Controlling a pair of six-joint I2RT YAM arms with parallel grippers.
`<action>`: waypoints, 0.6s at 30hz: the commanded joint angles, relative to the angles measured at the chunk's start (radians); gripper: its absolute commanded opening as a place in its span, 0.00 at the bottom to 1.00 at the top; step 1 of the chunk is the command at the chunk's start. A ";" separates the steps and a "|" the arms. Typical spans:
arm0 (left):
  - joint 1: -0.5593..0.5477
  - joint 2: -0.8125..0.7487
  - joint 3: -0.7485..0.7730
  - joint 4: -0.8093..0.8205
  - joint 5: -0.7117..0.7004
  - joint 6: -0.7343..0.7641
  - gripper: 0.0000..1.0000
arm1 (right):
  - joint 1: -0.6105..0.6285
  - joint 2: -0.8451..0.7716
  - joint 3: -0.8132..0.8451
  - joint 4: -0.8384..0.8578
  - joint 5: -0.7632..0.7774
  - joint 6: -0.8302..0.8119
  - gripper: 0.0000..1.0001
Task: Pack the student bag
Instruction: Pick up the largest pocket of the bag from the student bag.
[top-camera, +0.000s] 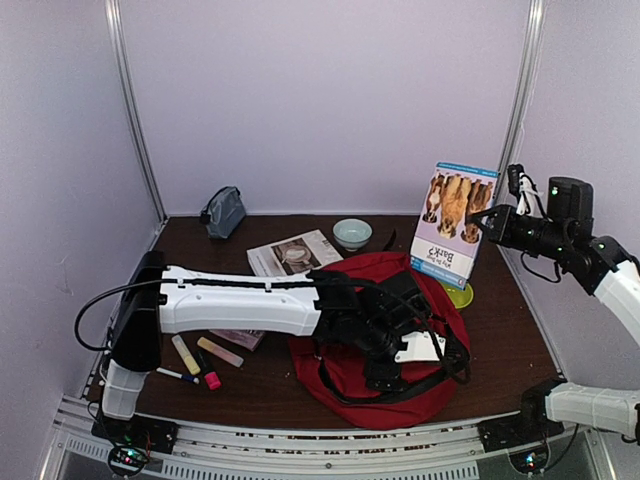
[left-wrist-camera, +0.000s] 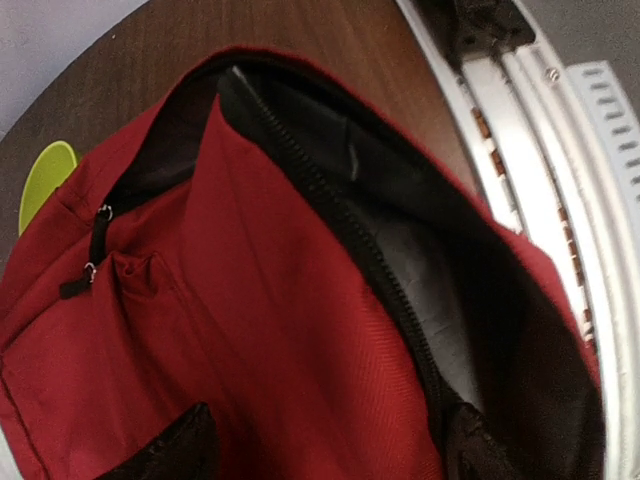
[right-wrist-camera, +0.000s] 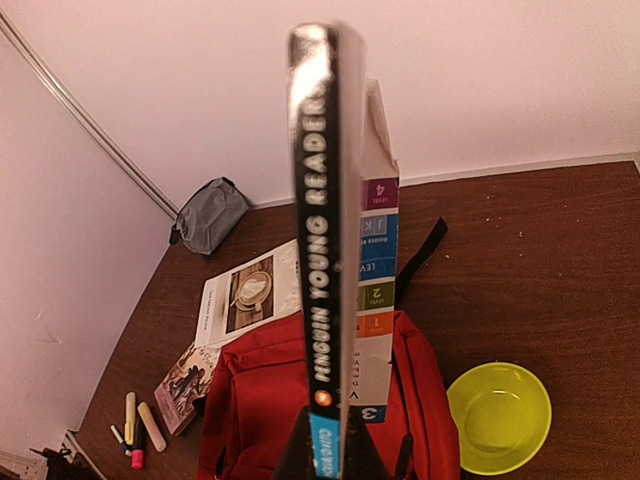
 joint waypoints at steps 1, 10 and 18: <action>0.000 0.032 0.017 0.002 -0.230 -0.029 0.69 | -0.003 -0.039 0.005 0.004 -0.021 -0.012 0.00; 0.053 -0.278 -0.156 0.184 -0.438 -0.233 0.00 | -0.002 -0.107 0.096 -0.089 -0.053 0.001 0.00; 0.212 -0.412 -0.270 0.312 -0.375 -0.324 0.00 | -0.001 -0.173 0.082 -0.006 -0.604 0.249 0.00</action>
